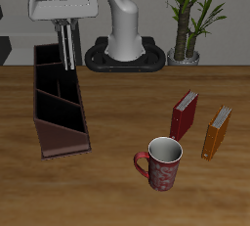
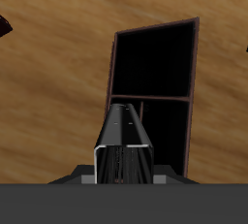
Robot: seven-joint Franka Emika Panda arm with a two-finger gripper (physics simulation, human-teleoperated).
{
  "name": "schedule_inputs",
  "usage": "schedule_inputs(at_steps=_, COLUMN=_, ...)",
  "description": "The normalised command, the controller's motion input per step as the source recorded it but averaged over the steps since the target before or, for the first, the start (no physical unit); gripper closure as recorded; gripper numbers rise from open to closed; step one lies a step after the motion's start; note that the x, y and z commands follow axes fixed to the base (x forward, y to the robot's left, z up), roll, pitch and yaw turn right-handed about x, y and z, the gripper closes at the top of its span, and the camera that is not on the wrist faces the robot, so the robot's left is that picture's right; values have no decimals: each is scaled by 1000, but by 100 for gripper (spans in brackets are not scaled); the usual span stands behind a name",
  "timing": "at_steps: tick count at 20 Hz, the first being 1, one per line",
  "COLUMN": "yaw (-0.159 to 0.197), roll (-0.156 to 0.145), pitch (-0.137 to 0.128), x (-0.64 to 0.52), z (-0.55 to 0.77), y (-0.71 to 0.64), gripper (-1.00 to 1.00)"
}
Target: Place the striped book into the right desk caddy's front compartment and place the red mug into the right desk caddy's right compartment
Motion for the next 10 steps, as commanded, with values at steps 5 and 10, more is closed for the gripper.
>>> schedule_inputs(at_steps=5, yaw=16, roll=-11, pitch=-5, x=-2, z=-72, y=-48, gripper=100)
schedule_inputs(at_steps=10, yaw=15, roll=-8, pitch=2, x=22, z=-97, y=-24, gripper=100)
